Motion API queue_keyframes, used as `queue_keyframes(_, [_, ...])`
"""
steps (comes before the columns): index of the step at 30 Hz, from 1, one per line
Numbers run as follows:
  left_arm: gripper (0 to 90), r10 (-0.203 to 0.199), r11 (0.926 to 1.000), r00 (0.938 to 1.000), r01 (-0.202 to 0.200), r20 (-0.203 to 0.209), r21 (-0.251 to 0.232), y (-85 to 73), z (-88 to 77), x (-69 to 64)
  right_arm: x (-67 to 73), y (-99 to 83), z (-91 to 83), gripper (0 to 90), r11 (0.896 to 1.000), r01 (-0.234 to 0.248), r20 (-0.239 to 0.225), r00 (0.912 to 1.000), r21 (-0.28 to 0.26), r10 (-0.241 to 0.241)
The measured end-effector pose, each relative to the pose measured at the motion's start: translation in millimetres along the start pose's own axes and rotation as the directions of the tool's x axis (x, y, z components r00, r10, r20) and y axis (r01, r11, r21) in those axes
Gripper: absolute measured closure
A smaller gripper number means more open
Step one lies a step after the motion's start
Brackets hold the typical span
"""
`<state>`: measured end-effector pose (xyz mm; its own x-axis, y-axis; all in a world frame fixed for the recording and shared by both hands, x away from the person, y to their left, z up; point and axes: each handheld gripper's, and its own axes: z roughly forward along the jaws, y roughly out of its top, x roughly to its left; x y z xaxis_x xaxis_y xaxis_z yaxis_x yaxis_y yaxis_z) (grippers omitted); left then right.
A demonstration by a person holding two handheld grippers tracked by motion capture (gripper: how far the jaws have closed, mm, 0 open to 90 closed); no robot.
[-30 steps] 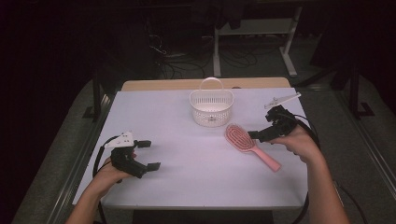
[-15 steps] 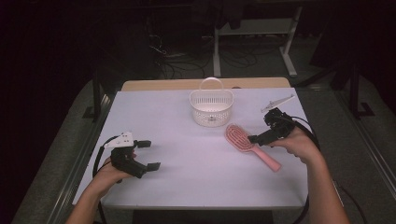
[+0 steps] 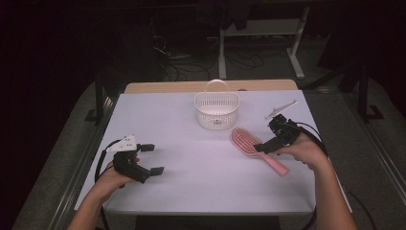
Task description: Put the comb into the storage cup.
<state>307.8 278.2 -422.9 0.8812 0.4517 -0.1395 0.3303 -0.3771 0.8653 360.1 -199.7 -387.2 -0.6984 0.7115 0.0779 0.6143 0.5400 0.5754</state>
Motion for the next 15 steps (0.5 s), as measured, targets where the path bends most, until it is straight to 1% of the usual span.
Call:
queue_keyframes(6, [0.0, -0.002, 1.0, 1.0, 0.002, 0.001, -0.003, -0.2, 0.0, 1.1, 0.0, -3.6, 4.9, 0.0, 1.0, 0.003, 0.003, 1.0, 0.031, -0.003])
queue_keyframes(15, [0.0, -0.001, 1.0, 1.0, 0.001, -0.001, -0.003, 0.0, -0.6, 0.9, -0.4, -6.7, 8.9, 0.0, 0.998, 0.005, 0.015, 0.9999, 0.062, -0.006])
